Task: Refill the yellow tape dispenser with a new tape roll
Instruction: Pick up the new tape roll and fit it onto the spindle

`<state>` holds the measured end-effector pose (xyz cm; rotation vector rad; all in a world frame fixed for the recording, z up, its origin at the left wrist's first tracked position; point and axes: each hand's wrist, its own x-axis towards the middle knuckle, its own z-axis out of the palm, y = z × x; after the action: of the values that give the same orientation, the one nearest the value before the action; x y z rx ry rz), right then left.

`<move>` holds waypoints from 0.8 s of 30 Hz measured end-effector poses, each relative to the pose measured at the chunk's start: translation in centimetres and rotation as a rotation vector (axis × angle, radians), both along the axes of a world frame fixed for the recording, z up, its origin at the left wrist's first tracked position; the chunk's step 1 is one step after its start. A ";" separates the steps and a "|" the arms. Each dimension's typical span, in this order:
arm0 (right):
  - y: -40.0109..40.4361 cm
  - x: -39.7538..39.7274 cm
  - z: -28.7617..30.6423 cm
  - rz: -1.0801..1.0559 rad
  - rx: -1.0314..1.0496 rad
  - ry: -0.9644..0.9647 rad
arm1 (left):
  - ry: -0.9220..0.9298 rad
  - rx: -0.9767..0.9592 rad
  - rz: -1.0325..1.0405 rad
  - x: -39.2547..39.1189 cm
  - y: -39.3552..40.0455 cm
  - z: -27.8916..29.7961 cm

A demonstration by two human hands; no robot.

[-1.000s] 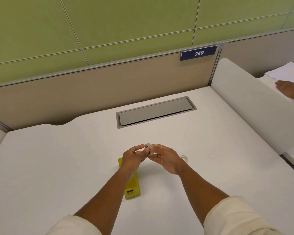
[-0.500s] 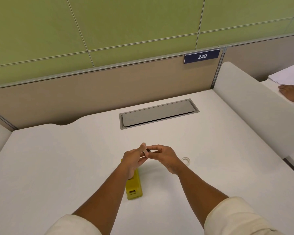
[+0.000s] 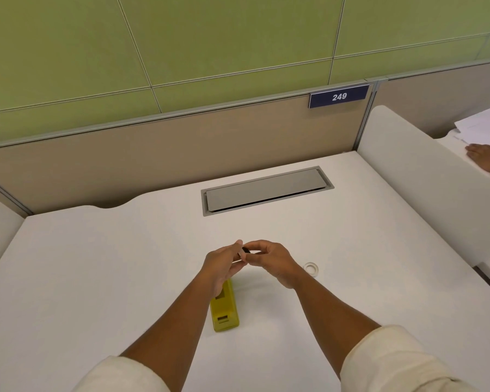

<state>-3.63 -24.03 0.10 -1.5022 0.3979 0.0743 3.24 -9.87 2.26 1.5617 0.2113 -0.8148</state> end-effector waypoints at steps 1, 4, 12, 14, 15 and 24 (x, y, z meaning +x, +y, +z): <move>0.0 0.0 0.0 0.003 0.002 -0.001 | -0.014 -0.021 -0.020 -0.1 0.1 0.1; 0.0 -0.1 -0.1 0.014 0.005 -0.015 | -0.041 -0.053 -0.041 -0.4 0.3 0.4; 0.4 0.2 0.0 0.029 0.060 -0.016 | -0.093 0.018 -0.016 -0.5 0.7 0.6; 0.5 0.2 0.0 0.033 0.080 -0.013 | -0.074 0.035 -0.001 -0.5 0.7 0.6; 0.5 0.2 -0.1 0.032 0.091 -0.012 | -0.063 0.038 0.008 -0.5 0.7 0.5; 0.8 0.1 -0.3 -0.005 0.145 0.014 | -0.021 -0.002 0.054 -0.5 1.4 -0.2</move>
<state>-3.51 -23.20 -0.20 -1.3580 0.3988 0.1076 2.71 -8.48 2.11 1.5558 0.2367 -0.7564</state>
